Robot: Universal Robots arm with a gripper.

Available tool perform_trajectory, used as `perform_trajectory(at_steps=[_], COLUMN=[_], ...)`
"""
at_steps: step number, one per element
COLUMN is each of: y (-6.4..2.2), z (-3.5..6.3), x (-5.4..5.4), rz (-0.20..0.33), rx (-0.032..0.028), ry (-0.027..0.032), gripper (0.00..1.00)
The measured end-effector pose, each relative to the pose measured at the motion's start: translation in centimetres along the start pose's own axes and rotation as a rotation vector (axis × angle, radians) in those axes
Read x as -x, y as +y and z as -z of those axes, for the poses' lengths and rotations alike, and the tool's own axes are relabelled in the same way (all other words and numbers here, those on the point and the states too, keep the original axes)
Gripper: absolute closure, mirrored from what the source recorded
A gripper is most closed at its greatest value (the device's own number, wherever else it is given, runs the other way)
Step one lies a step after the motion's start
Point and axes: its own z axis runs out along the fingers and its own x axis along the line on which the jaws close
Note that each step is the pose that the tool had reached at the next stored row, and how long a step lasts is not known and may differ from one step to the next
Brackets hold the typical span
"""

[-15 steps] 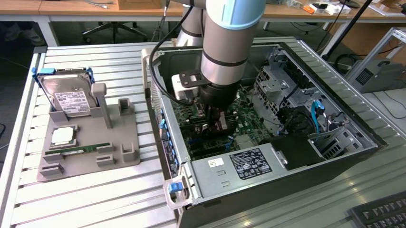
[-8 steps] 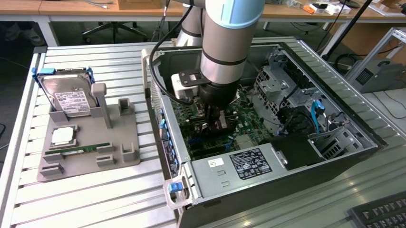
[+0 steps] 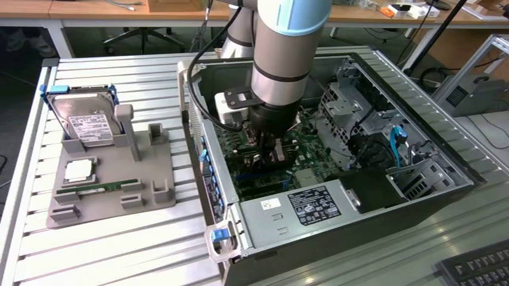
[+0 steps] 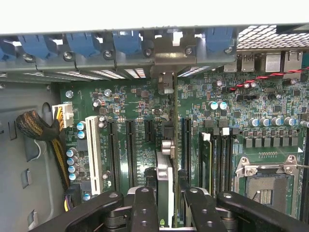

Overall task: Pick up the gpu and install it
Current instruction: 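Insert the gpu into the slot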

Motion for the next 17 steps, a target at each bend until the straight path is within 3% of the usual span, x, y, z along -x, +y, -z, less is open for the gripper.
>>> perform_trajectory(at_steps=[7, 8, 12, 14, 17], y=[0.0, 0.0, 0.0, 0.0, 0.01], z=[0.0, 0.01, 0.0, 0.0, 0.0], x=[0.0, 0.01, 0.08, 0.12, 0.18], rz=[0.0, 0.0, 0.001, 0.002, 0.002], rx=[0.0, -0.0002, -0.0006, -0.0011, -0.001], ry=[0.0005, 0.0078, 0.0187, 0.0277, 0.0312], gripper=[0.73, 0.73, 0.73, 0.73, 0.73])
